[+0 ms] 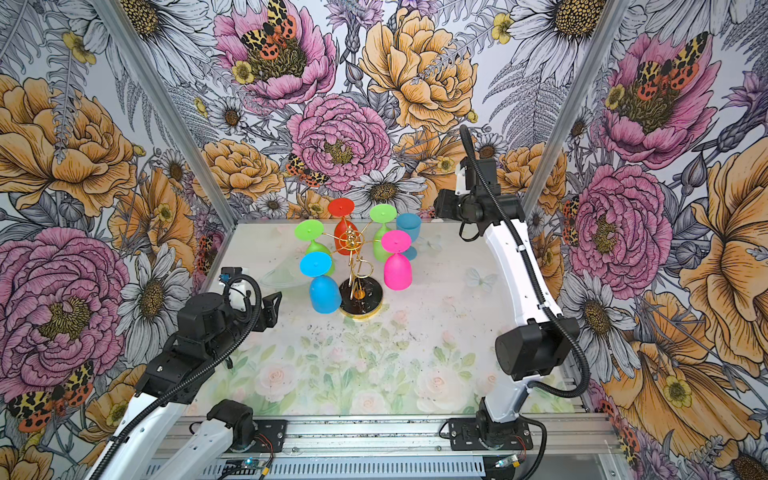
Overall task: Take the wine glass off the wine glass rack
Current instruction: 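Open the right gripper and move it back toward the pink glass, then close the right gripper on the pink glass base on the rack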
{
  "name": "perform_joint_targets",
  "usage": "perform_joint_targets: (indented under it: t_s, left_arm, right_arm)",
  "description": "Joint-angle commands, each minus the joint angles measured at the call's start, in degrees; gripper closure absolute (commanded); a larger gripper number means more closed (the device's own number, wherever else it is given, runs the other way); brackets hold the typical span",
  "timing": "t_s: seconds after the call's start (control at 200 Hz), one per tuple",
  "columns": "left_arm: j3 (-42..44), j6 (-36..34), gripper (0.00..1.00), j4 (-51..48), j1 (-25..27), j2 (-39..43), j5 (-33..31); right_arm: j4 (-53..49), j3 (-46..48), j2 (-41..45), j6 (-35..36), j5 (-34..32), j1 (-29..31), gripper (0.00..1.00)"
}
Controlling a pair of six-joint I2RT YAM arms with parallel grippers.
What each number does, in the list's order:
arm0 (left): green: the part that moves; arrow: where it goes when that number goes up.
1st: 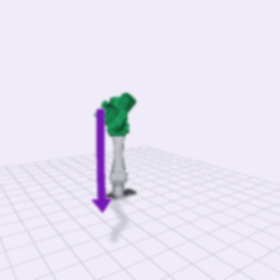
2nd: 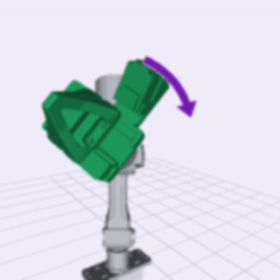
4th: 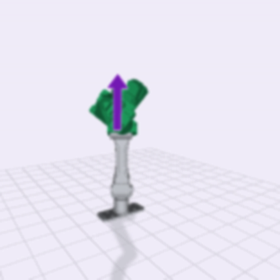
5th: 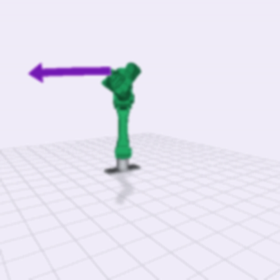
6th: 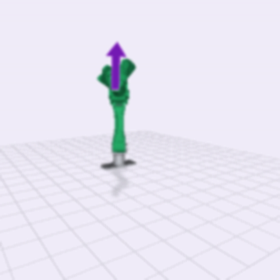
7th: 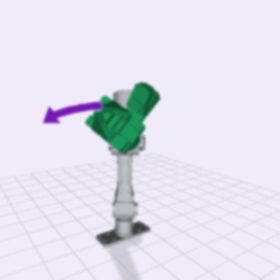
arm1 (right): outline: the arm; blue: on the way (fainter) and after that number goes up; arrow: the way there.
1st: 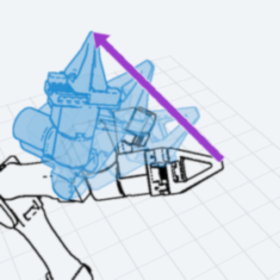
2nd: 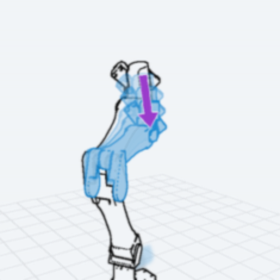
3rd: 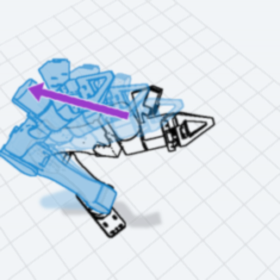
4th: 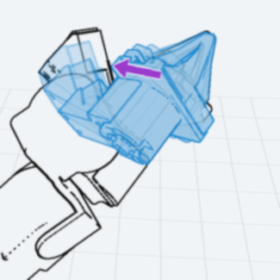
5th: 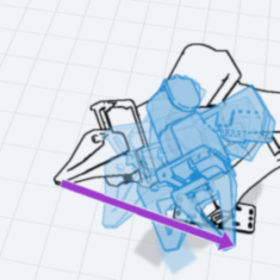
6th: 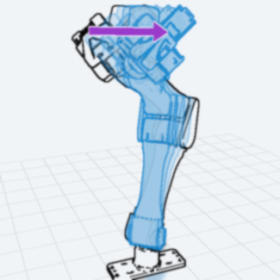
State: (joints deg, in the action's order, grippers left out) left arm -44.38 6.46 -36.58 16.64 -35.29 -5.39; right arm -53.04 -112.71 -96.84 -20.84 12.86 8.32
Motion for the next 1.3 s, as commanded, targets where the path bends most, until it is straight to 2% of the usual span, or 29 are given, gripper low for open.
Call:
perform_joint_targets:
  t_s: [0.0, 0.245, 0.585, 0.981, 1.296]
  left_arm:
    - [-0.9, -0.9, 0.15, 3.1, -1.5, -0.2, 3.3]
    - [0.4, -0.7, 0.15, 6.1, -2.4, -0.4, 5.0]
    - [0.9, -1.0, 0.15, 7.0, -2.5, 0.1, 5.4]
    - [1.1, -0.9, 0.15, 7.2, -2.6, 0.8, 5.5]
    - [1.2, -1.0, 0.14, 7.1, -2.5, 1.1, 5.5]
  right_arm:
    - [1.7, 5.1, 3.0, -3.0, 12.0, 0.6, 0.4]
    - [12.1, 17.2, 11.1, -11.1, 23.8, 0.7, 0.4]
    - [20.9, 28.4, 16.7, -18.6, 30.8, 1.2, 0.46]
    - [25.8, 34.7, 18.1, -22.5, 33.8, 2.5, 0.56]
    - [30.3, 36.5, 17.5, -26.0, 35.2, 2.9, 0.71]
